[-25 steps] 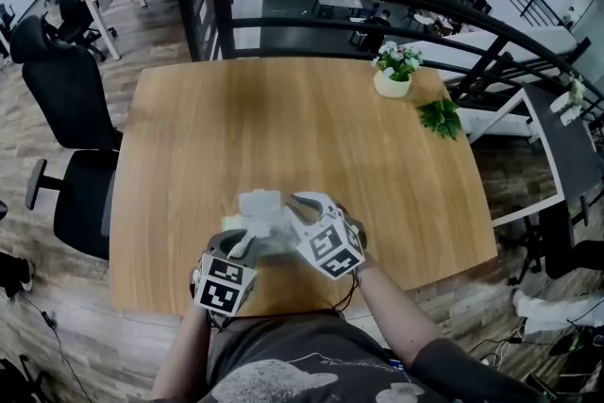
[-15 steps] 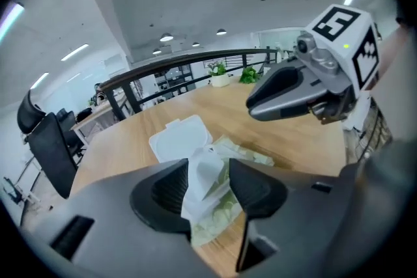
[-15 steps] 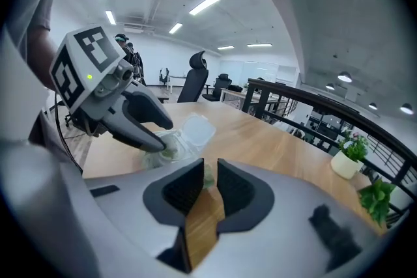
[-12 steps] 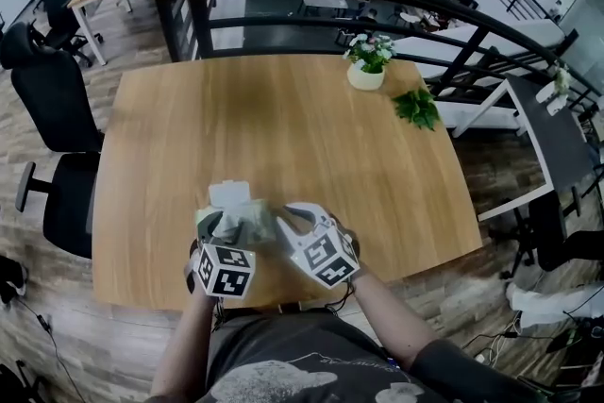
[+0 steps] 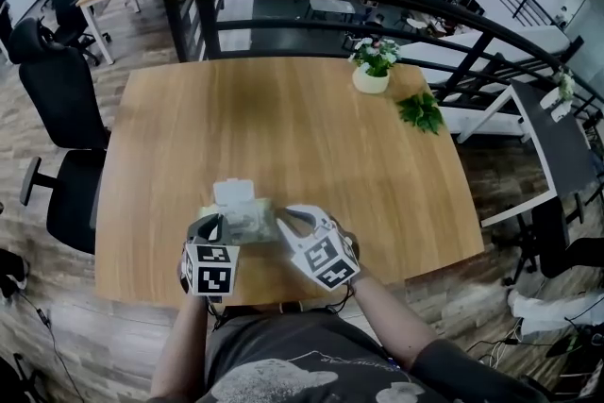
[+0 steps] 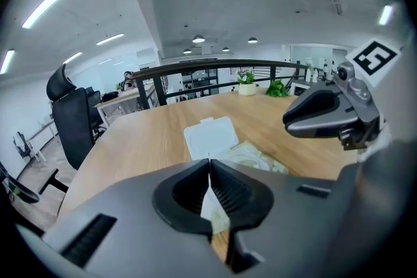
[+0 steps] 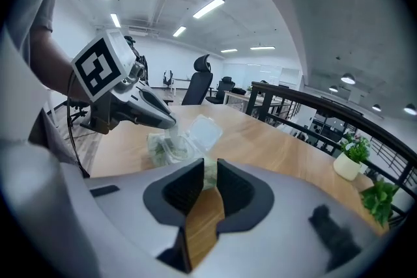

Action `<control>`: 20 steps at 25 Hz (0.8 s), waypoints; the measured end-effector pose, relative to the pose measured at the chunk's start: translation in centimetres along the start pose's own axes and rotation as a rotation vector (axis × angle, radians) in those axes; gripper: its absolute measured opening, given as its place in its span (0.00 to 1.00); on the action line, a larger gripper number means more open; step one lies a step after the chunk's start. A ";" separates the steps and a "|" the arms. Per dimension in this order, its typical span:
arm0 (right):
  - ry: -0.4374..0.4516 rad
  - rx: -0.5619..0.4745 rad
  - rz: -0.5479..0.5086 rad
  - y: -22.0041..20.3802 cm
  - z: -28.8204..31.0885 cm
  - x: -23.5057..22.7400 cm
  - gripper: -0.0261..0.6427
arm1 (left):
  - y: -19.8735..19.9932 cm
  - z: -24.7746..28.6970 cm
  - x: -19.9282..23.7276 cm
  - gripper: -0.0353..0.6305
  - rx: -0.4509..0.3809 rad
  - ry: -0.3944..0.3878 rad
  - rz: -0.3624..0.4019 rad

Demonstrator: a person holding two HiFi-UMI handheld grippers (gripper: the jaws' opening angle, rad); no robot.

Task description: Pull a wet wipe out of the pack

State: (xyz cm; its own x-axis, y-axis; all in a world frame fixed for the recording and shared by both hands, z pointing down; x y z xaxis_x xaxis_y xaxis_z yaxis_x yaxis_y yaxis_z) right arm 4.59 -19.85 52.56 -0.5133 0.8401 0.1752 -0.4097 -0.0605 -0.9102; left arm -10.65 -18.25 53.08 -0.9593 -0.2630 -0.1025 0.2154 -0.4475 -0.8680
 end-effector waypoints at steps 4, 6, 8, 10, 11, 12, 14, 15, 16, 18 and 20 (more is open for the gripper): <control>0.024 0.000 0.003 0.8 1.3 0.9 0.13 | -0.2 -0.7 1.1 0.08 0.002 -0.027 -0.068; 0.041 0.002 0.002 1.2 2.0 1.5 0.13 | -0.4 -0.9 1.6 0.08 0.004 -0.045 -0.087; 0.057 0.002 0.002 1.8 2.9 2.1 0.13 | -0.7 -1.1 2.2 0.08 0.008 -0.064 -0.110; 0.071 0.002 0.003 2.5 3.7 2.6 0.13 | -1.2 -1.2 2.7 0.08 0.012 -0.083 -0.140; 0.078 0.006 0.004 2.7 4.1 2.8 0.13 | -1.4 -1.3 2.9 0.08 0.013 -0.092 -0.152; 0.086 0.012 0.006 2.8 4.5 3.1 0.13 | -1.6 -1.3 3.0 0.08 0.015 -0.101 -0.157; 0.112 0.031 0.013 2.9 5.2 3.7 0.13 | -2.2 -1.2 3.2 0.08 0.020 -0.118 -0.157; 0.127 0.044 0.020 2.9 5.6 4.0 0.13 | -2.5 -1.1 3.3 0.08 0.024 -0.128 -0.157; 0.141 0.058 0.029 2.8 5.9 4.4 0.13 | -2.8 -1.1 3.5 0.07 0.028 -0.139 -0.158; 0.165 0.088 0.052 2.6 6.6 5.0 0.13 | -3.2 -1.1 3.7 0.08 0.035 -0.161 -0.163; 0.182 0.118 0.066 2.5 7.1 5.5 0.16 | -3.2 -1.1 4.0 0.07 0.030 -0.184 -0.182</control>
State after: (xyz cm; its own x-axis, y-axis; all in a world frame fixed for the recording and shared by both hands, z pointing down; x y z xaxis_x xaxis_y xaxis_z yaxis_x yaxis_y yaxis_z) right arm -4.63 -19.25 53.92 -0.4017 0.9151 0.0361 -0.4706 -0.1725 -0.8653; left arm -15.38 -16.87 54.93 -0.9339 -0.3258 0.1471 0.0498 -0.5261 -0.8490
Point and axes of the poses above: the fingertips, and each gripper's own axes: z forward along the fingers, x to its left, y out of its top, the point moved 4 cm from there along -z, backward along the fingers, and after that the axes turned 12 degrees about -x, right-handed, at the moved point
